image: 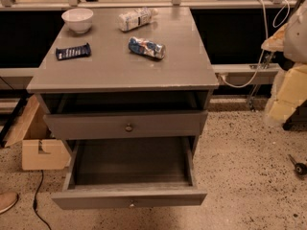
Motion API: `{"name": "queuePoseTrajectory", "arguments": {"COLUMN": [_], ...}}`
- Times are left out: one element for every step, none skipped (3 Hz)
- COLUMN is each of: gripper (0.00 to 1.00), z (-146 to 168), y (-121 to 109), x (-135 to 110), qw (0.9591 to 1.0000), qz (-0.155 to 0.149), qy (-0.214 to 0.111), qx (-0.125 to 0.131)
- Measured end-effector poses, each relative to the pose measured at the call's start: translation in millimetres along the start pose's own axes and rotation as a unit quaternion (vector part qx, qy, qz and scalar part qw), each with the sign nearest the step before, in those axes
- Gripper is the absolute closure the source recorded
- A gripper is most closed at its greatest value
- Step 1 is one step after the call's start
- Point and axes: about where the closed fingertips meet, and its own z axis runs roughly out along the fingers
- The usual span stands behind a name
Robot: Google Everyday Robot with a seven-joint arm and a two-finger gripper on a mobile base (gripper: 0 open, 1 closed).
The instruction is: Close middle drawer
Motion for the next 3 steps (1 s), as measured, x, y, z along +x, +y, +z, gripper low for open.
{"name": "queuePoseTrajectory", "arguments": {"gripper": [0.00, 0.00, 0.00], "z": [0.1, 33.9, 95.1], "y": [0.0, 13.6, 40.4], "x": [0.0, 7.9, 11.0], "qw": [1.0000, 0.9990, 0.9915], "qz": [0.000, 0.037, 0.112], "qy": [0.000, -0.019, -0.052], "qx": [0.000, -0.017, -0.042]}}
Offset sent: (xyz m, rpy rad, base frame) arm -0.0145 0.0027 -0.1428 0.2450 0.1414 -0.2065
